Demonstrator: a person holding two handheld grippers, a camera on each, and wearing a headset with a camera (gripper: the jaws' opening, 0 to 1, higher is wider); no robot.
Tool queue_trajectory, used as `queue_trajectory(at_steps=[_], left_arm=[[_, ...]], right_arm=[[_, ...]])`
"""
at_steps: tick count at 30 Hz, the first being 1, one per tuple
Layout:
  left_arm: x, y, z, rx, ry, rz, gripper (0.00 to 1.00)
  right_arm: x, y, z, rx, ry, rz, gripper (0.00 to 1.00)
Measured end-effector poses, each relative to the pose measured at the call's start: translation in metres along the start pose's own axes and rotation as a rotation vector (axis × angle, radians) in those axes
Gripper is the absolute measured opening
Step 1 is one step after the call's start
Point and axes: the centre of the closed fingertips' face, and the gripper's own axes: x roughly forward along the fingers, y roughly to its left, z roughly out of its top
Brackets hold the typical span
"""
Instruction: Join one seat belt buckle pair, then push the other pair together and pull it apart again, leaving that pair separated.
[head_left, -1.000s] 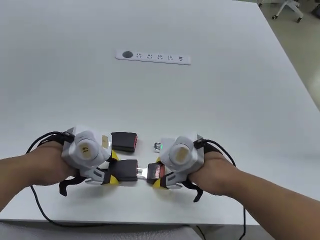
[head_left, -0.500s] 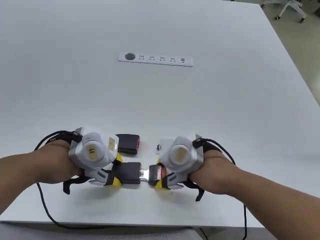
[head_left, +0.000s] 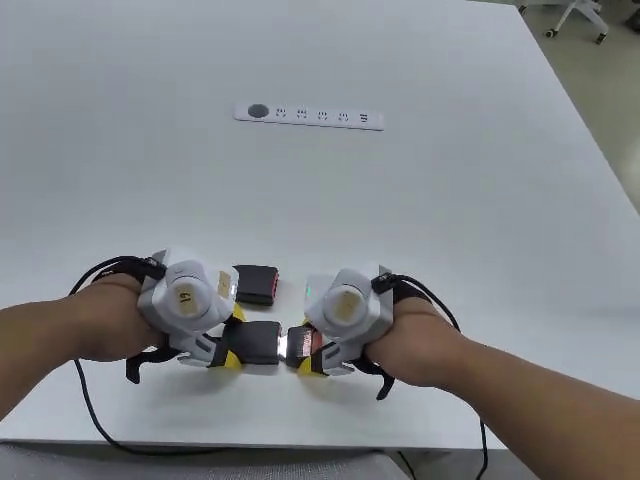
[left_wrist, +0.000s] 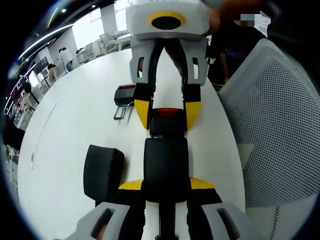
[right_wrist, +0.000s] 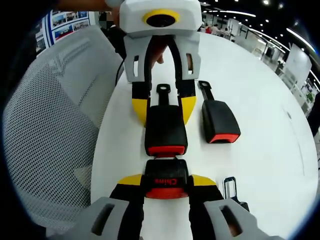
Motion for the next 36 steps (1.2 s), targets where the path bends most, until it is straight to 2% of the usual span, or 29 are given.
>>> queue_trajectory(at_steps=[3, 7, 14, 22, 30, 36], left_arm=[[-0.0001, -0.0002, 0.0009, 0.000, 0.008, 0.000, 0.31], [-0.0021, -0.0034, 0.0007, 0.004, 0.005, -0.004, 0.31], [-0.0019, -0.0039, 0.0003, -0.022, -0.020, 0.011, 0.31], [-0.0015, -0.0030, 0.0003, -0.029, -0.023, 0.009, 0.31], [-0.0018, -0.0031, 0.0017, -0.018, -0.013, 0.014, 0.31], [-0.0022, -0.0034, 0.0027, -0.043, 0.001, 0.013, 0.33]], right_arm=[[-0.0017, 0.0012, 0.0025, -0.002, 0.008, 0.001, 0.30], [-0.0025, 0.0013, -0.0001, -0.064, 0.012, 0.006, 0.30], [0.0008, 0.0008, 0.0012, -0.046, 0.020, 0.013, 0.30], [0.0026, 0.0008, 0.0015, -0.029, 0.021, 0.002, 0.30], [0.0030, 0.0014, 0.0020, 0.002, -0.004, -0.007, 0.31], [0.0043, 0.0001, 0.0026, -0.007, -0.007, -0.008, 0.32]])
